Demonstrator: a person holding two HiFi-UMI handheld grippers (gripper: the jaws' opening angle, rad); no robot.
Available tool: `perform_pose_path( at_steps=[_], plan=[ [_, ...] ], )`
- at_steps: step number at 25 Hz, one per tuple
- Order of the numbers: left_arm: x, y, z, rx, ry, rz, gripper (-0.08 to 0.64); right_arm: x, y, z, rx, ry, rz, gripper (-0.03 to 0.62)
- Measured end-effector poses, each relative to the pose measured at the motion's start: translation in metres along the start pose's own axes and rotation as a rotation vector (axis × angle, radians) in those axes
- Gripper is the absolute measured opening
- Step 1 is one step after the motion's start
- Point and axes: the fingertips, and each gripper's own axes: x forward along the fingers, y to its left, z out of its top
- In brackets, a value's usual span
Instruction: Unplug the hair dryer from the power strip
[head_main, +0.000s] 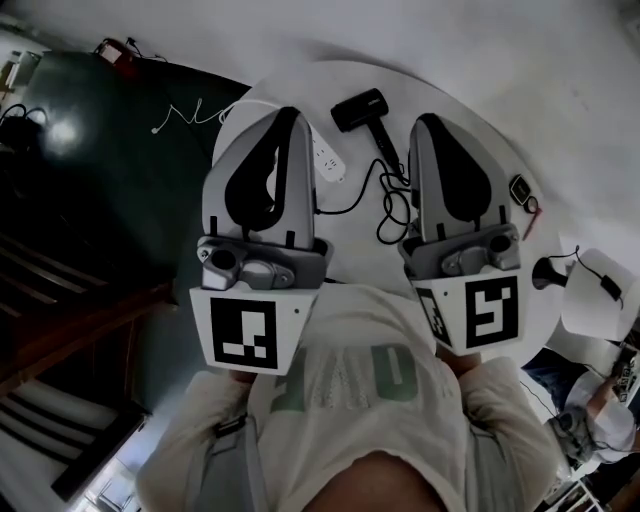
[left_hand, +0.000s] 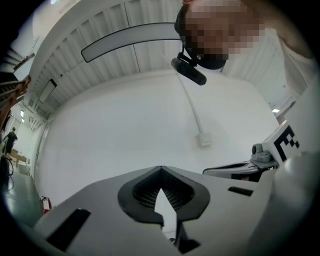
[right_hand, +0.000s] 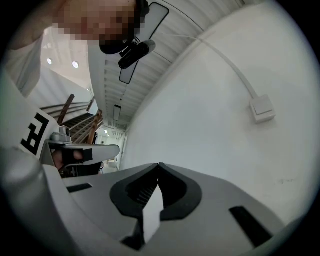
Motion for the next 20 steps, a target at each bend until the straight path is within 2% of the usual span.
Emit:
perform_pose_path(
  at_steps=[13, 20],
  plan=[
    [0.002, 0.006, 0.000, 0.020, 0.024, 0.018, 0.009, 0.005, 0.008, -0.001, -0.018, 0.008, 0.049, 0.018],
    [0.000, 0.015, -0.002, 0.007, 0.024, 0.033, 0.009, 0.008, 0.015, -0.002, -0.021, 0.008, 0.064, 0.018]
  ],
)
